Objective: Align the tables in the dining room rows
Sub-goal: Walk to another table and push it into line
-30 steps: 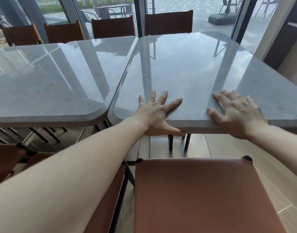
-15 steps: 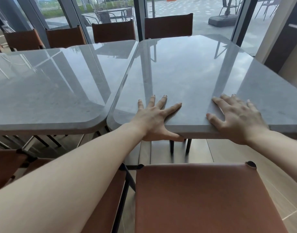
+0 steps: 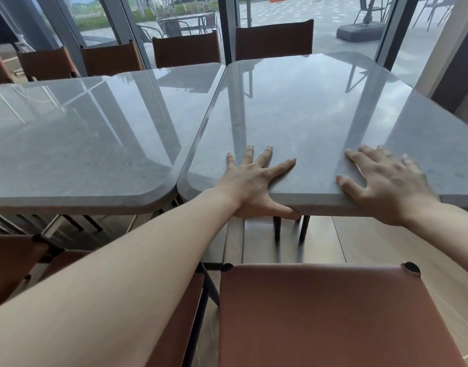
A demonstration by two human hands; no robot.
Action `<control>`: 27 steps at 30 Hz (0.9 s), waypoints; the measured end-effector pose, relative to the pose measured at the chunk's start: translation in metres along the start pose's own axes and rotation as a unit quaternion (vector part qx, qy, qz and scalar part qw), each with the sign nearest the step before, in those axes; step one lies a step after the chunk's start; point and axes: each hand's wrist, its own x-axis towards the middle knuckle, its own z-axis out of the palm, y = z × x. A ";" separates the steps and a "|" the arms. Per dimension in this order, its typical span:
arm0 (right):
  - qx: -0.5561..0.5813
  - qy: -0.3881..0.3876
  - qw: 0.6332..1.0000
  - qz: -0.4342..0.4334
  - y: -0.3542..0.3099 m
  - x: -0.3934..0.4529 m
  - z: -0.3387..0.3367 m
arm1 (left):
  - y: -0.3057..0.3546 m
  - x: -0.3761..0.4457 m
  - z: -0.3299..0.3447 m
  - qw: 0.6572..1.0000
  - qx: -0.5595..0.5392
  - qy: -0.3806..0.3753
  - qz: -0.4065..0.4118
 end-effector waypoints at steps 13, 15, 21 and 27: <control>0.013 -0.002 1.000 0.005 -0.002 0.008 0.000 | -0.006 0.010 0.001 1.000 0.003 -0.001 -0.009; 0.018 -0.013 1.000 0.012 -0.003 0.007 0.000 | -0.006 0.009 0.001 1.000 0.006 -0.005 -0.013; -0.001 -0.046 0.999 0.016 -0.005 0.009 0.001 | -0.007 0.008 -0.002 1.000 0.016 -0.021 -0.018; 0.026 -0.107 0.993 0.053 -0.017 0.008 -0.012 | 0.012 0.004 -0.020 0.991 0.046 -0.106 -0.067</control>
